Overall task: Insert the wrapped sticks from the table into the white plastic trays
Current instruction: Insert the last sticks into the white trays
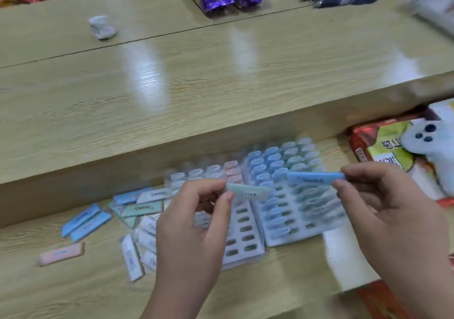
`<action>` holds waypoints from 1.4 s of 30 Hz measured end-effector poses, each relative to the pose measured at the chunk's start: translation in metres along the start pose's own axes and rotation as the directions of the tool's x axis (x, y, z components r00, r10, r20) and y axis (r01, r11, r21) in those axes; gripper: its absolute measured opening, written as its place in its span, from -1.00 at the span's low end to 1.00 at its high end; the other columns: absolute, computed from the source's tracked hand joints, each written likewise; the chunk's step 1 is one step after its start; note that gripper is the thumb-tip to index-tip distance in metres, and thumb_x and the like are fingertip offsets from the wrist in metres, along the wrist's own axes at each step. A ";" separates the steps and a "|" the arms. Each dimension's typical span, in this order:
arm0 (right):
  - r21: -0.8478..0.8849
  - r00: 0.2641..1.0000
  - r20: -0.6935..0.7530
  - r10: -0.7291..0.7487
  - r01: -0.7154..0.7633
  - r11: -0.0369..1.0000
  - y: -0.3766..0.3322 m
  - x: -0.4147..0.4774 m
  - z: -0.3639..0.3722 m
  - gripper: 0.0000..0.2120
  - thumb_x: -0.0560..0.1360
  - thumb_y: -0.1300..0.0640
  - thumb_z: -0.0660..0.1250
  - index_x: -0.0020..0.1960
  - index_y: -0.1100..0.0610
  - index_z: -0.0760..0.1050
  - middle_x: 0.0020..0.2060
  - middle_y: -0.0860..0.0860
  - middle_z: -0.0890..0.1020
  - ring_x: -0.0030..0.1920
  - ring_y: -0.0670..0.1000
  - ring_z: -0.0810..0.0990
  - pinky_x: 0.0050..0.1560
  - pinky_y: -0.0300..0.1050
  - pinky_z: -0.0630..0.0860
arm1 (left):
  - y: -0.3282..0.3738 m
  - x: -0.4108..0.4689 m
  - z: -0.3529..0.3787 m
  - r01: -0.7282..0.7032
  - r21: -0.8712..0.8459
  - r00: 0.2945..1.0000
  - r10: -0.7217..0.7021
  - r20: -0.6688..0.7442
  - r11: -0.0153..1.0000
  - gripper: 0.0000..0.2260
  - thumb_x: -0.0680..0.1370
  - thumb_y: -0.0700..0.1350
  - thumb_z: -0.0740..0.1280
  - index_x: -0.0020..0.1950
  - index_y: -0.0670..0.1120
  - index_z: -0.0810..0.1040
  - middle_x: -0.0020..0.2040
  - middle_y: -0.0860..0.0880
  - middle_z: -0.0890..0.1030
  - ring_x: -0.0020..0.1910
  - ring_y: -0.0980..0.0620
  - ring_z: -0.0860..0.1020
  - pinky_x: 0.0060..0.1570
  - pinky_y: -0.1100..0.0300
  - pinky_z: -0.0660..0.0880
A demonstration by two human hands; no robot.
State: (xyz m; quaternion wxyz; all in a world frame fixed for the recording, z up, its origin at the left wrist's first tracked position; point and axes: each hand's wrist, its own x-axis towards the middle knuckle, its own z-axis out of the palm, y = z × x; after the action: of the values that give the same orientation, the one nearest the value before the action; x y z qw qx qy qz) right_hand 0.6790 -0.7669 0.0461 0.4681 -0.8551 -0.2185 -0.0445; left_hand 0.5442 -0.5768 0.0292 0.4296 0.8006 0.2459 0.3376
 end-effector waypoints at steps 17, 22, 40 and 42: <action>-0.150 0.852 0.350 -0.389 0.461 0.875 0.033 0.035 0.023 -0.86 0.48 0.13 0.39 -0.02 0.10 0.69 -0.13 -0.11 0.70 -0.10 -0.05 0.60 -0.03 -0.29 0.45 | 0.013 0.001 0.035 0.064 0.073 0.998 -0.061 -0.033 0.995 -0.78 0.53 -0.08 0.38 0.06 0.25 0.53 0.04 0.29 0.62 -0.06 0.23 0.62 -0.15 0.49 0.48; -0.187 0.800 0.421 -0.428 0.539 0.822 0.036 0.038 0.023 -0.81 0.43 0.29 0.47 0.04 0.15 0.71 -0.07 0.06 0.66 -0.10 0.11 0.60 -0.24 0.02 0.57 | 0.012 0.000 0.037 0.059 0.064 0.998 -0.057 -0.038 0.996 -0.80 0.54 -0.05 0.39 0.09 0.23 0.54 0.03 0.26 0.63 -0.05 0.18 0.63 -0.13 0.45 0.49; 0.099 0.889 0.317 -0.330 0.315 0.944 0.036 0.046 -0.019 -0.58 0.50 0.12 0.39 0.33 -0.12 0.47 -0.04 -0.19 0.56 -0.08 -0.10 0.55 -0.16 -0.37 0.44 | 0.038 0.010 0.086 -0.038 0.024 0.967 0.031 0.251 0.999 -0.87 0.60 0.02 0.27 0.10 0.13 0.57 -0.01 0.21 0.65 0.02 0.23 0.62 -0.01 0.30 0.52; 0.127 0.921 0.270 -0.280 0.254 0.959 0.046 0.037 -0.026 -0.64 0.48 0.17 0.39 0.23 -0.11 0.53 -0.06 -0.18 0.57 -0.08 -0.10 0.56 -0.16 -0.42 0.45 | 0.023 0.005 0.088 -0.222 0.207 0.930 0.143 0.338 0.953 -0.80 0.62 -0.05 0.24 0.12 -0.01 0.63 0.07 0.11 0.64 0.12 0.07 0.58 0.09 0.06 0.50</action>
State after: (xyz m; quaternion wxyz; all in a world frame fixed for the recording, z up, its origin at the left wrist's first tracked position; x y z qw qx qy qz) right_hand 0.7350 -0.7975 0.0356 0.4592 -0.7927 -0.4001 0.0259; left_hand 0.6160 -0.6310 0.0154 0.3296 0.9103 0.1365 0.2099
